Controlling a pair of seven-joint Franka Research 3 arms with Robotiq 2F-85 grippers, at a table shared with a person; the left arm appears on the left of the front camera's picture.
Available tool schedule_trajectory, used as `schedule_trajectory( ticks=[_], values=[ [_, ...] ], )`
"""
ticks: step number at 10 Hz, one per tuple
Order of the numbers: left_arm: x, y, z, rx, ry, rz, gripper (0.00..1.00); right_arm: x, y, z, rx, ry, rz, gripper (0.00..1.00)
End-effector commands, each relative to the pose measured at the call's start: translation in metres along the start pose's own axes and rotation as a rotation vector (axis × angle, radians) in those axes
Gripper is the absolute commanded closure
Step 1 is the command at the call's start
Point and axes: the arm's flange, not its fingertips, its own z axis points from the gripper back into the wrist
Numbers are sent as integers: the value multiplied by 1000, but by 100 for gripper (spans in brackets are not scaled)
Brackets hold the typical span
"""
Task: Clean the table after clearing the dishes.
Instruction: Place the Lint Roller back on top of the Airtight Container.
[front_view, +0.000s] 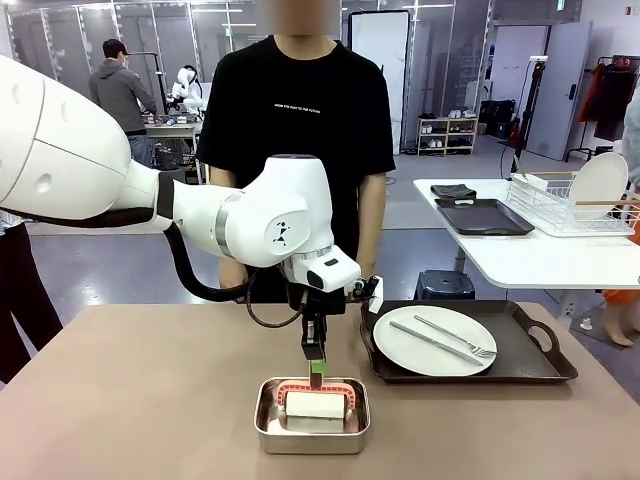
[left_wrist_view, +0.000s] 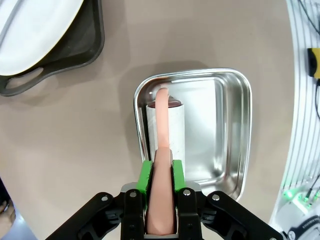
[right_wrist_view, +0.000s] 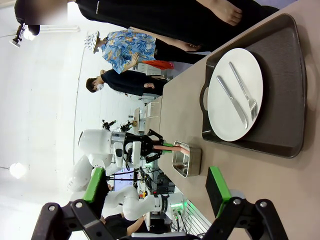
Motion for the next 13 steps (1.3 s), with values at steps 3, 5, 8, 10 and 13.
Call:
schedule_trajectory(
  ticks=[3,5,8,10,13],
  values=[
    [0,4,0,-14,-1,-18,79,-1,4,0,1,-1,7,0],
    [0,4,0,-14,-1,-18,79,-1,4,0,1,-1,7,0],
    [1,17,1,-3,20,-35,79,-1,4,0,1,-1,7,0],
    [3,35,-4,-56,11,-64,79,-1,4,0,1,-1,7,0],
    [-1,45,-15,-80,37,-37,79,-1,4,0,1,-1,7,0]
  ],
)
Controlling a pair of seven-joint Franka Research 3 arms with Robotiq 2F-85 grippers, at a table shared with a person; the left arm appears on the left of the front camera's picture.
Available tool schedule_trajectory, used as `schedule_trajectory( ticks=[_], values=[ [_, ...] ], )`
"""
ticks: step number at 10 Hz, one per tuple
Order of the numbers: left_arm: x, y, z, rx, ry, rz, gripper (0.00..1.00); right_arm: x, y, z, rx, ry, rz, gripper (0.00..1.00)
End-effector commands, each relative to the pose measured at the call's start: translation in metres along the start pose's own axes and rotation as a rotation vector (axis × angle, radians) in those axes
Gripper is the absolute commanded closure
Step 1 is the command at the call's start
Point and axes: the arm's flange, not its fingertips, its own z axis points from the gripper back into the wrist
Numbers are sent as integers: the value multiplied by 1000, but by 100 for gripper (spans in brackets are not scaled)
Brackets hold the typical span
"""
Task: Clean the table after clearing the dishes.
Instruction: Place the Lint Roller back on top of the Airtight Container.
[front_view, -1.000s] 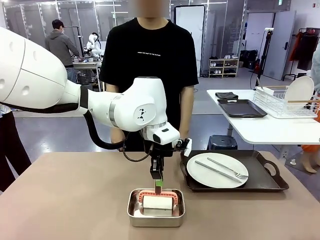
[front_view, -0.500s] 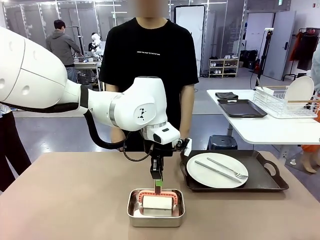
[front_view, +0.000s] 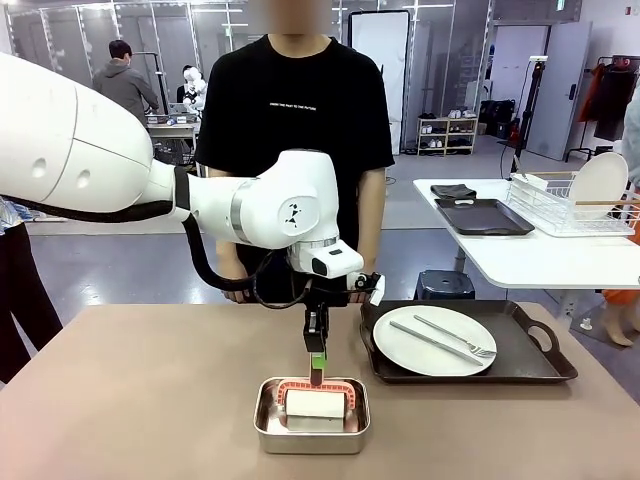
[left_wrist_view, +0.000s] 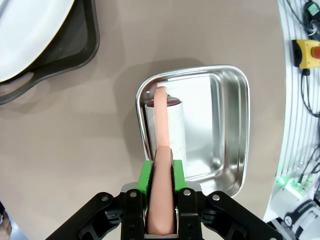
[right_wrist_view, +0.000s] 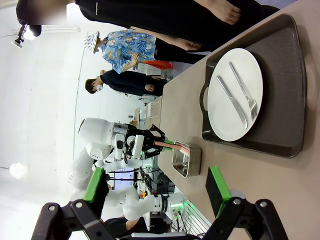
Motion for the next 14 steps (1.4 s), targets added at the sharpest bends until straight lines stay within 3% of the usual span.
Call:
schedule_trajectory(
  ticks=[1,2,3,4,5,14],
  values=[
    [-6,20,-9,31,18,-5,79,-1,4,0,1,-1,6,0],
    [-4,20,-8,31,18,1,71,-1,4,0,1,-1,6,0],
    [-3,20,-5,39,16,-6,23,-1,4,0,1,-1,6,0],
    [-3,21,-2,43,9,7,15,-1,4,0,1,-1,6,0],
    [-4,21,0,49,2,18,0,-1,4,0,1,-1,6,0],
    [-13,12,39,50,18,40,0,-1,4,0,1,-1,6,0]
  ],
)
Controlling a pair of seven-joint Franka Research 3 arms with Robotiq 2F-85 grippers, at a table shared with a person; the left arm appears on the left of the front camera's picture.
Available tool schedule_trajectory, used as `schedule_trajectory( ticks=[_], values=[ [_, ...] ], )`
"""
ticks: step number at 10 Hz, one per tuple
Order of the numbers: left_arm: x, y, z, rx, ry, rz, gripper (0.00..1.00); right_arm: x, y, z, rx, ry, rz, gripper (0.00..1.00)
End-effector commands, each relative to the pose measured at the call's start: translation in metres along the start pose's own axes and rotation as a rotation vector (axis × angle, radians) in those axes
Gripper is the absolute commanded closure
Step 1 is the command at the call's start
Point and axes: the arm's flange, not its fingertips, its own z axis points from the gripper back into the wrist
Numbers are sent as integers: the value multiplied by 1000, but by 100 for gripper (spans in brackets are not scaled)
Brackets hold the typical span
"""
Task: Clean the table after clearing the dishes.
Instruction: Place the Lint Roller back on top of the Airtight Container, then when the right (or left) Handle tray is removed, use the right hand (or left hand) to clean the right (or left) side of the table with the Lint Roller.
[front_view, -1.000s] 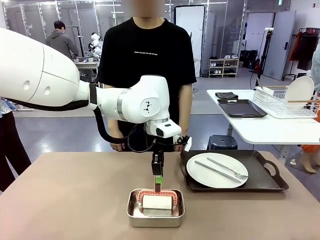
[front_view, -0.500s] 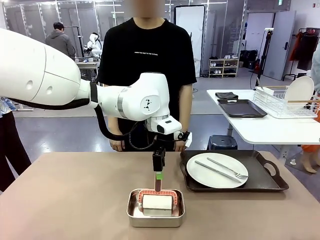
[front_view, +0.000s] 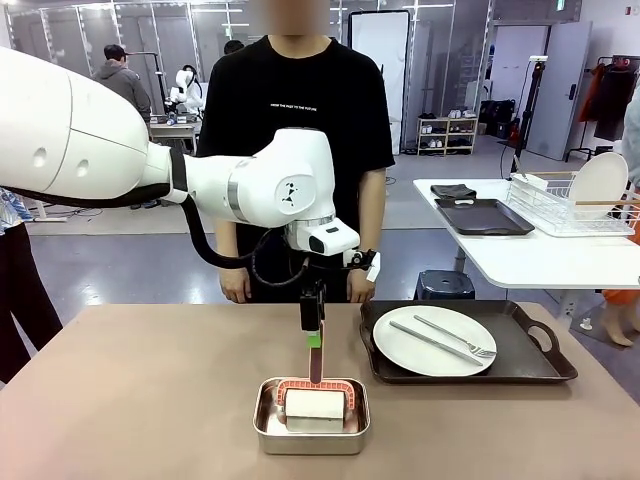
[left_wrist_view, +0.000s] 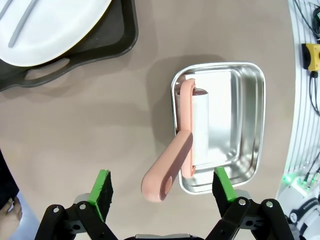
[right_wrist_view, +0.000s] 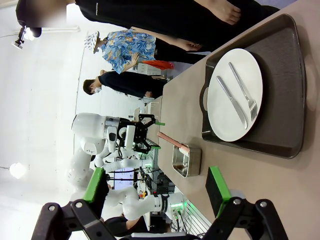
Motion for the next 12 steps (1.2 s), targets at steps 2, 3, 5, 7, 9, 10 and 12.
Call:
schedule_trajectory(
  ticks=[2,3,5,7,9,10,12],
  values=[
    [0,0,0,0,0,0,0,-1,4,0,1,-1,7,0],
    [0,0,0,0,0,0,0,-1,4,0,1,-1,7,0],
    [0,0,0,0,0,0,0,-1,4,0,1,-1,7,0],
    [0,0,0,0,0,0,0,-1,4,0,1,-1,7,0],
    [0,0,0,0,0,0,0,-1,4,0,1,-1,7,0],
    [0,0,0,0,0,0,0,-1,4,0,1,-1,7,0],
    [0,0,0,0,0,0,0,-1,4,0,1,-1,7,0]
  ],
)
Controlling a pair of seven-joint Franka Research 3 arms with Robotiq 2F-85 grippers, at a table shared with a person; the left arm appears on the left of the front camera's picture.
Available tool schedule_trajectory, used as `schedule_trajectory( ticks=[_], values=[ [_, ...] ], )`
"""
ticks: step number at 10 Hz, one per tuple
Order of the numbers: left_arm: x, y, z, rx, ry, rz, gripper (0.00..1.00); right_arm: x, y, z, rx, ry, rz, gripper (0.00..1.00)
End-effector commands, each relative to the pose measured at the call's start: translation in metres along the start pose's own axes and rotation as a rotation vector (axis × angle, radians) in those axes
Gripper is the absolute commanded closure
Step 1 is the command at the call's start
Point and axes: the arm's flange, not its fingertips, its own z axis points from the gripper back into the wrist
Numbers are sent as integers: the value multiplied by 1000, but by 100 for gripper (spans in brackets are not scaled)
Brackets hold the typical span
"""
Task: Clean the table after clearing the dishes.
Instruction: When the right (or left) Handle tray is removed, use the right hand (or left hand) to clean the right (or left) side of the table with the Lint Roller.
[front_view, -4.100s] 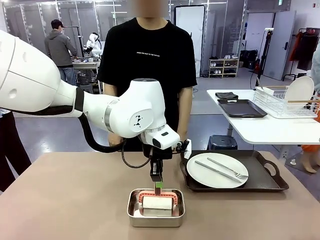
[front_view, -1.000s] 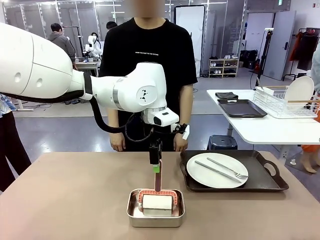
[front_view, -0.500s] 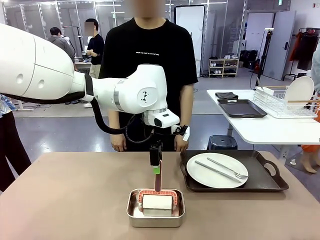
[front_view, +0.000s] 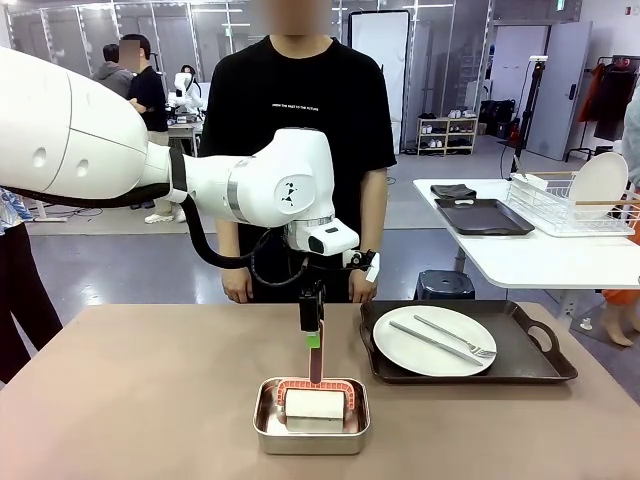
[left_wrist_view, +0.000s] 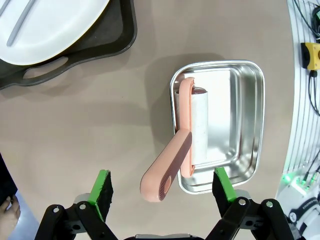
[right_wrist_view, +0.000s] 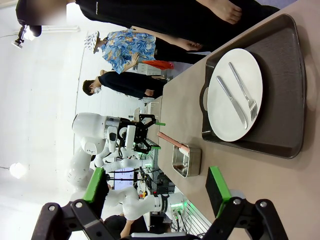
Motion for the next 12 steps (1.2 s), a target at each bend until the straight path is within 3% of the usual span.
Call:
schedule_trajectory(
  ticks=[1,3,4,6,7,10,12],
  values=[
    [0,0,0,0,0,0,0,-1,4,0,1,-1,6,0],
    [-39,17,66,-49,-95,199,0,-1,4,0,1,-1,6,0],
    [-66,22,87,-137,-136,290,0,-1,4,0,1,-1,6,0],
    [-145,20,115,-272,-300,484,0,-1,4,0,1,-1,6,0],
    [-203,9,121,-325,-438,598,0,-1,4,0,1,-1,6,0],
    [-379,-59,116,-377,-866,915,0,-1,4,0,1,-1,6,0],
    [-488,-130,91,-355,-1051,1137,0,-1,4,0,1,-1,6,0]
  ],
)
